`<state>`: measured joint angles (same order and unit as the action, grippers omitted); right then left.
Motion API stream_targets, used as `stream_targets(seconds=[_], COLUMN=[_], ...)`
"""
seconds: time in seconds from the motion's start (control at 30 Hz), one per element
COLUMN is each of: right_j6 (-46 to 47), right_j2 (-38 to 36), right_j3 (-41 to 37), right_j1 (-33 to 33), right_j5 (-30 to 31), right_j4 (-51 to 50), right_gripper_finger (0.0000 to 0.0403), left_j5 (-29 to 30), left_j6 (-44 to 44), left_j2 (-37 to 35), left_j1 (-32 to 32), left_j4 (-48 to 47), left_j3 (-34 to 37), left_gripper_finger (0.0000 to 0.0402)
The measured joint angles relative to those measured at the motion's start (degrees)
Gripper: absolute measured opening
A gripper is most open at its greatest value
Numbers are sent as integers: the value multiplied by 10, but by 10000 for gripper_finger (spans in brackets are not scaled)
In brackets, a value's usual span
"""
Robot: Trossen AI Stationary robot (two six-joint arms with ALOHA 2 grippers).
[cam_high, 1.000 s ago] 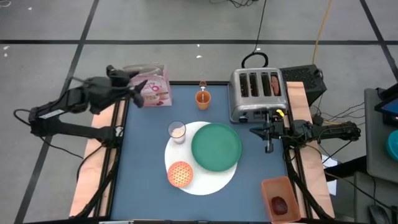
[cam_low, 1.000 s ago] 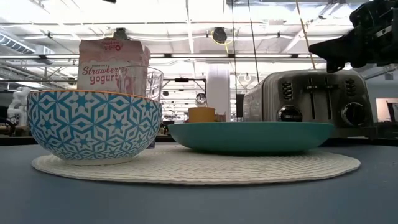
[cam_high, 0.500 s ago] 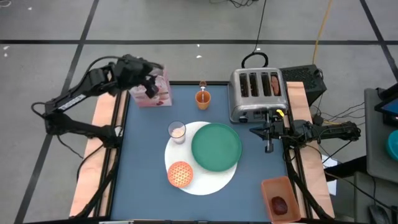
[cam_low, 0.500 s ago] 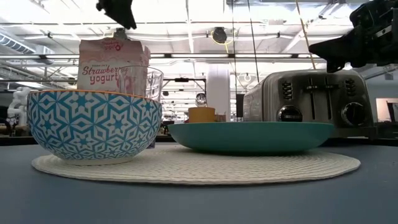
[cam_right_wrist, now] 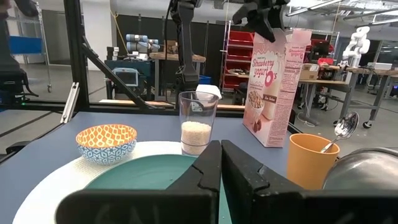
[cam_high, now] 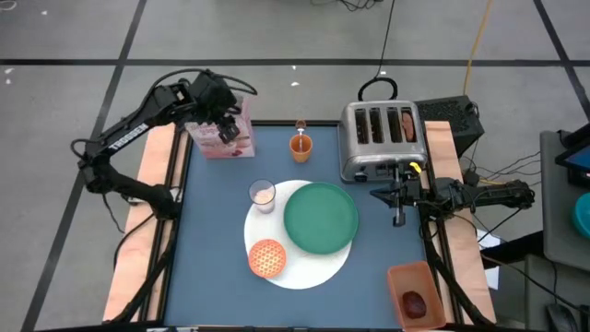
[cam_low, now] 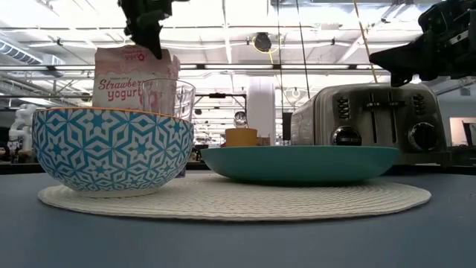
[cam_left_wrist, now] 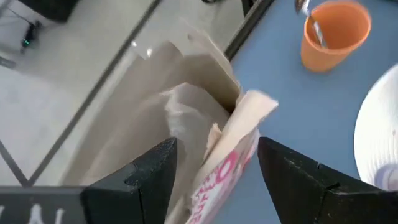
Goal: Arrange a breakfast setting
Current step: Pour the cereal into the orange patterned bowl
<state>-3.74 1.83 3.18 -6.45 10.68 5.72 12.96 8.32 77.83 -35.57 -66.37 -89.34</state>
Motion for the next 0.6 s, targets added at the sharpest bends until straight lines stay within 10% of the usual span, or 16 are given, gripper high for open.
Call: stream_targets(seconds=[0.6], right_j6=[0], right_j2=[0], right_j3=[0], right_j1=[0], right_j5=[0], right_j4=[0], right_gripper_finger=[9], left_j5=[2], left_j6=[10], left_j2=[64], left_j1=[-19], left_j4=[-53], left_j3=[0], left_gripper_finger=[203])
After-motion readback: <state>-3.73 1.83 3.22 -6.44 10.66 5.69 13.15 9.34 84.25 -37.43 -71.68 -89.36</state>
